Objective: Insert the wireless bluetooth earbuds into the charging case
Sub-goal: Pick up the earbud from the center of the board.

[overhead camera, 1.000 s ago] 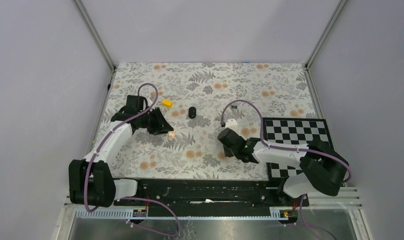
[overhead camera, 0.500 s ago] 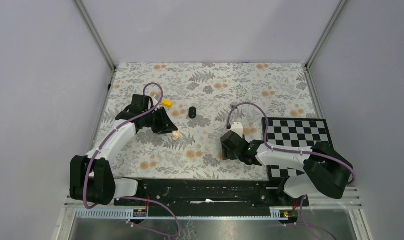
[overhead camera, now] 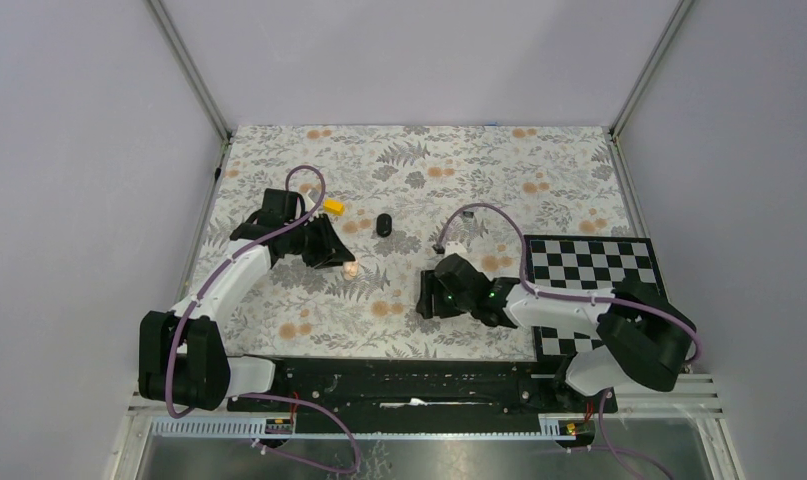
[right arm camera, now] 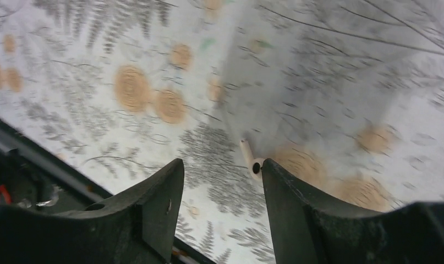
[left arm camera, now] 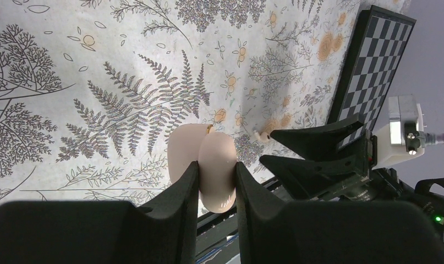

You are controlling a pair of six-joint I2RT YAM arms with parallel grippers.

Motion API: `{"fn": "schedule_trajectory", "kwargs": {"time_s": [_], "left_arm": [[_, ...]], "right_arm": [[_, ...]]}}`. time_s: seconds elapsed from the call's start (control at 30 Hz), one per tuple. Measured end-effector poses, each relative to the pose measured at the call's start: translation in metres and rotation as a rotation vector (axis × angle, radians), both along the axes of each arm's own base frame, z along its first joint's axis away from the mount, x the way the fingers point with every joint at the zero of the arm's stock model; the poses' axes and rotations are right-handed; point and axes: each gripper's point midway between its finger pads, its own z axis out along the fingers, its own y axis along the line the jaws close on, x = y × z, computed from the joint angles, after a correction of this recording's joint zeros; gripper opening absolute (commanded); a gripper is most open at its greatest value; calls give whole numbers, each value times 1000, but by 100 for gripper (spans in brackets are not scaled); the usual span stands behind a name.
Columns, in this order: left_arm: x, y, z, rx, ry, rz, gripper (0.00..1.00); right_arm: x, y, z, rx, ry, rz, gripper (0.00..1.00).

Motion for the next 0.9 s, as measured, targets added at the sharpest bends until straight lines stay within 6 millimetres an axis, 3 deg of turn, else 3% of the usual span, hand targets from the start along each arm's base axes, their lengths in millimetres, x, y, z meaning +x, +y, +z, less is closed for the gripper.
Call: {"fn": "schedule_trajectory", "kwargs": {"time_s": [0.17,0.27,0.37,0.5,0.57,0.77,0.9], "left_arm": [[0,1,-1,6,-1,3,0],[1,3,-2,20,-3,9,0],[1,4,-3,26,-2,14,0],[3,4,0,27,-8,15,0],[5,4,2,27,-15,15,0],[6,4,3,26,-19,15,0],[6,4,3,25,-19,15,0]], "right_arm": [[7,40,13,91,6,80,61],[11,45,21,106,-16,94,57],[14,40,23,84,-38,82,52],[17,23,28,34,-56,23,67],[15,13,27,3,-48,-23,70],[-6,-3,15,-74,13,-156,63],[-15,2,9,-102,38,-218,57]]}}
